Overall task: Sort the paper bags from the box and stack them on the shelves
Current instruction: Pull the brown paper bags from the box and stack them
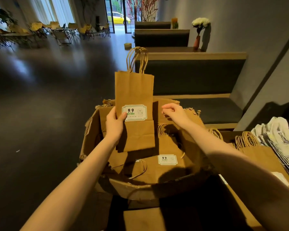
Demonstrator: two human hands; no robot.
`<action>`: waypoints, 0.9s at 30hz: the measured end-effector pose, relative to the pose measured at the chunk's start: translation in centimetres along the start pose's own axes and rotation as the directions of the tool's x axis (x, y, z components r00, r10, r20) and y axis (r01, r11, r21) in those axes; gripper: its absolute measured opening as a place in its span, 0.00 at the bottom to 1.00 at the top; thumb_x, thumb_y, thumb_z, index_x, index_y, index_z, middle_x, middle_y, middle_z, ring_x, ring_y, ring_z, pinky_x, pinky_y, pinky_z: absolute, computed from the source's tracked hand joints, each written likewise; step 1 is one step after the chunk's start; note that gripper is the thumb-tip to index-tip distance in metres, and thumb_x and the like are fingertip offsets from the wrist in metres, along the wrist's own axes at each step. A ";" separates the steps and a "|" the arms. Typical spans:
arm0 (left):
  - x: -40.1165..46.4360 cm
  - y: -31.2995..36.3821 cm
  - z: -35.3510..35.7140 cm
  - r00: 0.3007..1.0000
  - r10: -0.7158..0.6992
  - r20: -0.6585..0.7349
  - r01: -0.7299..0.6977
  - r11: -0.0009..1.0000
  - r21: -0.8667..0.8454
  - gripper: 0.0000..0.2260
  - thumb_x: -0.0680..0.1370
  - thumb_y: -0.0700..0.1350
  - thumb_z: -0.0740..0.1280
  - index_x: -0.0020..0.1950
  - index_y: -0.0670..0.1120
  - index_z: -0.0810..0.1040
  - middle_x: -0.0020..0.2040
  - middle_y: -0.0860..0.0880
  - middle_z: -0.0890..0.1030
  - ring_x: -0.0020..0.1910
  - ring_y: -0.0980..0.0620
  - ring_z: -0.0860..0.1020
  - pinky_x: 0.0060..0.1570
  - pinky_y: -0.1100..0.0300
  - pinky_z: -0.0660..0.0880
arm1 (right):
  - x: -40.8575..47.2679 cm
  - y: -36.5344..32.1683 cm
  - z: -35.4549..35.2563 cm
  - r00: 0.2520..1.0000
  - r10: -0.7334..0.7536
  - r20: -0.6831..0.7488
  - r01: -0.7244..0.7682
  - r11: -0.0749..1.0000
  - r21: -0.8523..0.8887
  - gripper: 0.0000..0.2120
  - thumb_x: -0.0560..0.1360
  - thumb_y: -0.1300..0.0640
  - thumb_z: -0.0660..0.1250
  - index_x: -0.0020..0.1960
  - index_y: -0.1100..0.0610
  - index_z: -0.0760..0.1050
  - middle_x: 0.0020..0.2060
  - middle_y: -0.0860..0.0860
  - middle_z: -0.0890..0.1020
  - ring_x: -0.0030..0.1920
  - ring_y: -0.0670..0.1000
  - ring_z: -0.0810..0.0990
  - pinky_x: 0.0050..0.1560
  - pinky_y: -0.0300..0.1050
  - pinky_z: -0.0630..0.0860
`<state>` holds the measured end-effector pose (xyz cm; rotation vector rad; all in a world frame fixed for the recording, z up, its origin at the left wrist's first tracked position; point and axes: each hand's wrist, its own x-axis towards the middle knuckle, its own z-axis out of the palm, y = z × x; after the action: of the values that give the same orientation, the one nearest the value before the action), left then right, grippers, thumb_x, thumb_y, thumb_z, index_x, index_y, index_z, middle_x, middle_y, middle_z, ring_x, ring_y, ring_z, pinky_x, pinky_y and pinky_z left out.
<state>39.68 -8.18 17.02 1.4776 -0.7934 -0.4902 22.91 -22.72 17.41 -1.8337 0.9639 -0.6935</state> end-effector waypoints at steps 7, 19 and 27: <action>3.2 -4.0 -0.5 0.993 -0.059 -0.098 0.066 0.995 0.070 0.12 0.80 0.38 0.61 0.62 0.44 0.73 0.56 0.50 0.79 0.57 0.51 0.78 0.58 0.55 0.74 | 4.2 8.5 2.2 0.978 0.207 0.031 -0.175 0.889 -0.424 0.10 0.78 0.59 0.61 0.57 0.57 0.76 0.56 0.55 0.79 0.53 0.53 0.77 0.51 0.43 0.72; 7.0 -7.4 -1.0 0.997 -0.062 -0.054 0.070 0.981 0.179 0.10 0.79 0.37 0.61 0.58 0.47 0.73 0.52 0.51 0.79 0.50 0.57 0.78 0.50 0.65 0.75 | 9.2 15.4 7.3 0.820 0.562 0.111 -0.390 0.689 -0.611 0.09 0.78 0.52 0.64 0.53 0.56 0.69 0.64 0.59 0.74 0.62 0.57 0.73 0.61 0.45 0.69; 7.0 -7.3 -1.1 0.995 -0.080 -0.052 0.088 0.981 0.171 0.10 0.80 0.37 0.61 0.58 0.48 0.72 0.53 0.51 0.79 0.52 0.54 0.79 0.53 0.60 0.75 | 10.0 15.4 8.0 0.837 0.539 0.096 -0.399 0.720 -0.567 0.13 0.76 0.48 0.64 0.38 0.52 0.67 0.52 0.55 0.76 0.60 0.59 0.75 0.62 0.51 0.70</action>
<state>46.46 -13.02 11.09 1.6827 -0.7553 -0.4591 29.49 -31.59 0.65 -1.9412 1.4775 0.1590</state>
